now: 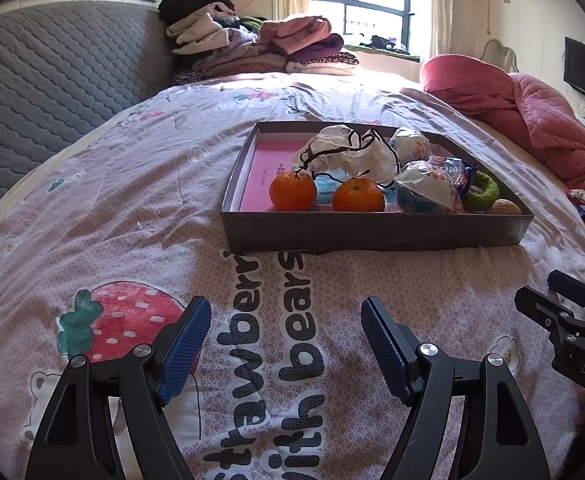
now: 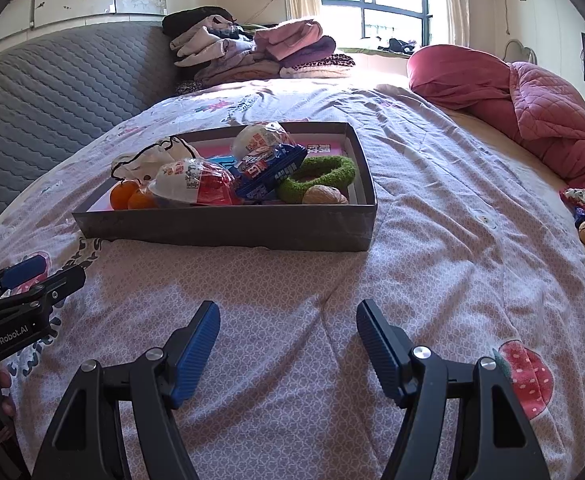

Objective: Organize objects

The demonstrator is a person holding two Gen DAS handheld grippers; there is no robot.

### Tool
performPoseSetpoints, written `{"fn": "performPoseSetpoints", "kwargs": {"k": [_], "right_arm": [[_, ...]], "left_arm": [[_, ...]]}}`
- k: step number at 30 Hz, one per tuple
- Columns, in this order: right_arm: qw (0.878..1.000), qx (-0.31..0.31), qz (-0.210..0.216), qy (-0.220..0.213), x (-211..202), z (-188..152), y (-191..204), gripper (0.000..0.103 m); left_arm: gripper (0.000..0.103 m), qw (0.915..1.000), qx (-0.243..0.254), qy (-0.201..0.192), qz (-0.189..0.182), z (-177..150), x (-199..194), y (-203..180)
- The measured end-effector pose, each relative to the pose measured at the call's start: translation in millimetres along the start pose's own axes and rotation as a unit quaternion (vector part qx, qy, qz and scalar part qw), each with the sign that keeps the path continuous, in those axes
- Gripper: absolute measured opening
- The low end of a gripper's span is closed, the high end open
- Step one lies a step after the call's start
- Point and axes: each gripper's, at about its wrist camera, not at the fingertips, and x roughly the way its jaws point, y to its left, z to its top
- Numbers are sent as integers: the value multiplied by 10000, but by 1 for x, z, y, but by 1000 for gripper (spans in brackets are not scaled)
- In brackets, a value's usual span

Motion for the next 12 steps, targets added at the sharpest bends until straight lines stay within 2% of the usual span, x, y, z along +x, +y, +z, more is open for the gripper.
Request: {"fn": "performPoseSetpoints", "kwargs": {"k": [12], "right_arm": [[10000, 26, 15, 40, 0, 0, -2, 70]], "left_arm": [[78, 10000, 65, -15, -25, -1, -2, -3]]}}
